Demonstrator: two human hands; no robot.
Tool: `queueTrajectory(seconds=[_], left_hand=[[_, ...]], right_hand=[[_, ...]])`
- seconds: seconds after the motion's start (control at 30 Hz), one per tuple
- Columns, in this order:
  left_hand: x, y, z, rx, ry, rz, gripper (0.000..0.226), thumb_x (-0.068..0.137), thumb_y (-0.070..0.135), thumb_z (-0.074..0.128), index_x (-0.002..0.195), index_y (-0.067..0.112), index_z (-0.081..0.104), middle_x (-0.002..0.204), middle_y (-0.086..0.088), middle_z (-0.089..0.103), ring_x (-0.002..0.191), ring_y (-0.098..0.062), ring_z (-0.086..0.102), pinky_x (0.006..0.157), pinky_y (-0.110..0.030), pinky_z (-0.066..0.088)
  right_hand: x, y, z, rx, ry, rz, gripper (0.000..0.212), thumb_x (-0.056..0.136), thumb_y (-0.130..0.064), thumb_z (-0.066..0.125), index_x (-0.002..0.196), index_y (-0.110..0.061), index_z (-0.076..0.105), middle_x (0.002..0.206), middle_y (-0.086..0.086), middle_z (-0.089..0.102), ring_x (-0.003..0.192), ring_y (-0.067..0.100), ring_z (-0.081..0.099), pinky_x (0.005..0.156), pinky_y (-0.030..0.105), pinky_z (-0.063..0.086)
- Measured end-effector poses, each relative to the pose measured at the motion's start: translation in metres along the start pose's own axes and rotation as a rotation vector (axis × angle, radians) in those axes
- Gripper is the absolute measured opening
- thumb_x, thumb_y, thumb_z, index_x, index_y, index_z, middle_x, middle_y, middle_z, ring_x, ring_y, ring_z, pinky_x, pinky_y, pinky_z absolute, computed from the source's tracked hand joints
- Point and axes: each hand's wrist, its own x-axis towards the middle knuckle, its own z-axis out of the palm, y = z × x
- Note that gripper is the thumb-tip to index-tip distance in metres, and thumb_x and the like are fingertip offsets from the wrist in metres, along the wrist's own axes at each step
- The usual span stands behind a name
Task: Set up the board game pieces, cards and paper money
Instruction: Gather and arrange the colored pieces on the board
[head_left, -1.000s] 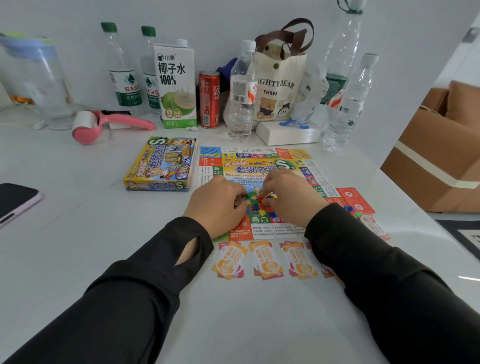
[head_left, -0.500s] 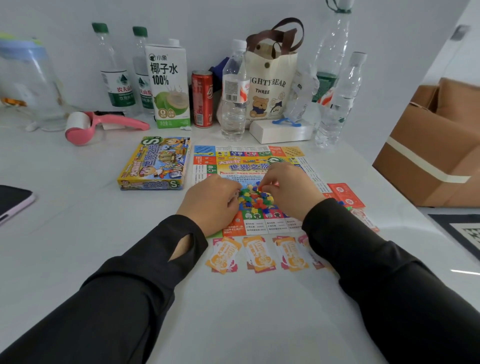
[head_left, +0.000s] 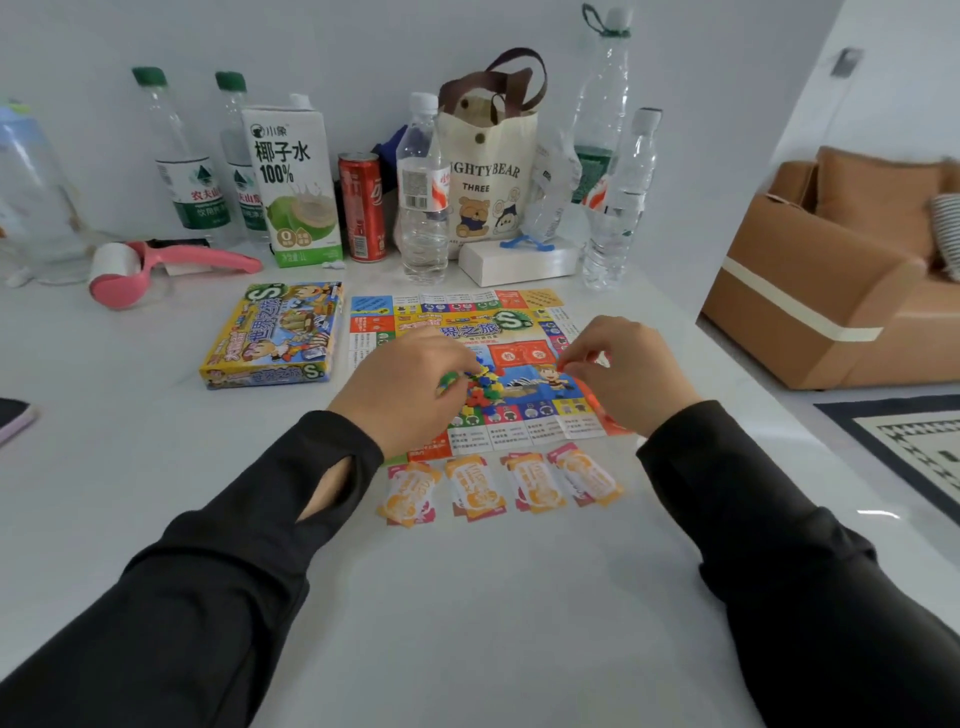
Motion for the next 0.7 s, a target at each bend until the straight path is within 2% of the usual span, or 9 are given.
queueTrajectory(seconds=[0.07,0.17,0.2,0.37,0.53,0.63,0.7], left_hand=[[-0.003,0.012,0.005,0.054,-0.043,0.052,0.025,0.089,0.014,0.05,0.105,0.013,0.069,0.108,0.0,0.067,0.109,-0.019,0.054,0.092,-0.035,0.044],[-0.006,0.021,0.013,0.187,-0.048,0.134,0.026,0.08,0.015,0.05,0.09,0.01,0.073,0.091,-0.002,0.07,0.092,-0.025,0.061,0.078,-0.042,0.053],[-0.006,0.024,0.014,0.211,-0.058,0.13,0.026,0.08,0.016,0.051,0.091,0.009,0.073,0.091,-0.003,0.07,0.093,-0.025,0.061,0.077,-0.043,0.053],[-0.012,0.026,0.017,0.221,-0.026,0.102,0.021,0.084,0.014,0.057,0.099,0.009,0.071,0.098,-0.005,0.069,0.099,-0.025,0.059,0.084,-0.042,0.05],[-0.016,0.023,0.019,0.173,-0.009,0.018,0.031,0.093,0.02,0.045,0.118,0.014,0.063,0.12,0.0,0.062,0.116,-0.019,0.049,0.098,-0.033,0.038],[-0.016,0.023,0.021,0.147,0.007,0.013,0.032,0.095,0.022,0.042,0.121,0.016,0.061,0.122,0.002,0.06,0.117,-0.015,0.048,0.098,-0.03,0.037],[-0.017,0.023,0.022,0.144,0.013,0.022,0.029,0.094,0.019,0.045,0.115,0.014,0.064,0.115,0.0,0.064,0.112,-0.018,0.052,0.093,-0.033,0.042]], right_hand=[[-0.005,0.012,-0.008,-0.025,0.008,0.049,0.012,0.085,-0.007,0.061,0.085,-0.012,0.072,0.09,0.0,0.058,0.085,0.014,0.047,0.068,0.017,0.027],[-0.012,0.024,-0.014,-0.085,0.018,0.115,0.013,0.085,-0.007,0.06,0.085,-0.012,0.073,0.093,0.003,0.06,0.092,0.02,0.051,0.077,0.024,0.034],[-0.013,0.027,-0.015,-0.099,0.021,0.126,0.014,0.085,-0.007,0.06,0.087,-0.012,0.073,0.093,0.003,0.059,0.094,0.022,0.052,0.078,0.025,0.034],[-0.017,0.028,-0.017,-0.187,-0.015,0.113,0.015,0.087,-0.012,0.059,0.092,-0.015,0.073,0.093,-0.003,0.051,0.101,0.019,0.046,0.078,0.024,0.029],[-0.018,0.025,-0.013,-0.26,-0.081,0.043,0.016,0.086,-0.016,0.062,0.095,-0.021,0.074,0.108,-0.003,0.052,0.106,0.015,0.04,0.083,0.023,0.032],[-0.02,0.022,-0.011,-0.333,-0.109,0.011,0.017,0.085,-0.017,0.062,0.095,-0.023,0.073,0.113,-0.004,0.053,0.108,0.016,0.039,0.086,0.025,0.034],[-0.02,0.019,-0.009,-0.387,-0.123,-0.009,0.017,0.086,-0.02,0.061,0.097,-0.023,0.072,0.115,-0.003,0.052,0.109,0.017,0.038,0.09,0.028,0.036]])
